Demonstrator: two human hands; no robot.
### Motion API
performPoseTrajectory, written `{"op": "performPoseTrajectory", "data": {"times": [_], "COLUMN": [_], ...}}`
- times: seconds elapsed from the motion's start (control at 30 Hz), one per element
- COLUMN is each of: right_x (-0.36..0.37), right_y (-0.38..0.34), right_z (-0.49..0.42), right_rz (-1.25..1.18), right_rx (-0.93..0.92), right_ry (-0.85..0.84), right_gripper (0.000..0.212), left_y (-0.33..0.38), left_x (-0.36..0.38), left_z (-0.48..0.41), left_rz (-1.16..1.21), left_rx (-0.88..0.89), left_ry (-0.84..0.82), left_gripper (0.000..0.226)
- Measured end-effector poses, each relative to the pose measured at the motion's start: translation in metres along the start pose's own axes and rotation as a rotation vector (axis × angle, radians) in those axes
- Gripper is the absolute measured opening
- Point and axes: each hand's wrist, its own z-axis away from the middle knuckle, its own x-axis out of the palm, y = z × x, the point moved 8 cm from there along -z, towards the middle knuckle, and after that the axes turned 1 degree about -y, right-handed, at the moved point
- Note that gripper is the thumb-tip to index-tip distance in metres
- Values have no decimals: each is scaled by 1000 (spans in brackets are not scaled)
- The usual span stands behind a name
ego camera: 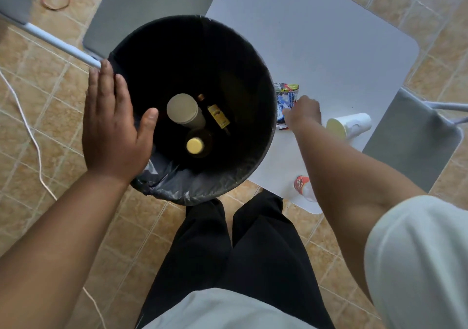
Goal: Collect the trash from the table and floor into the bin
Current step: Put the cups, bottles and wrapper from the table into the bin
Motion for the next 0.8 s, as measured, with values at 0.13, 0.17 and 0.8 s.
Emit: {"op": "performPoseTrajectory", "data": {"times": [0.13,0.17,0.8], "right_x": [20,22,-120], "right_y": [9,10,-43], "right_z": [-9,-10,89], "right_rz": [54,62,-328], "right_rx": [70,73,-337], "right_ry": [-43,-34,520], "right_gripper": [44,43,19], "left_y": [0,0,3], "left_x": [3,3,4], "left_z": [-1,-2,-3], "left_rz": [6,9,-15], "left_rx": [8,10,-33], "left_ry": [6,4,-42], "left_gripper": [69,69,72]}}
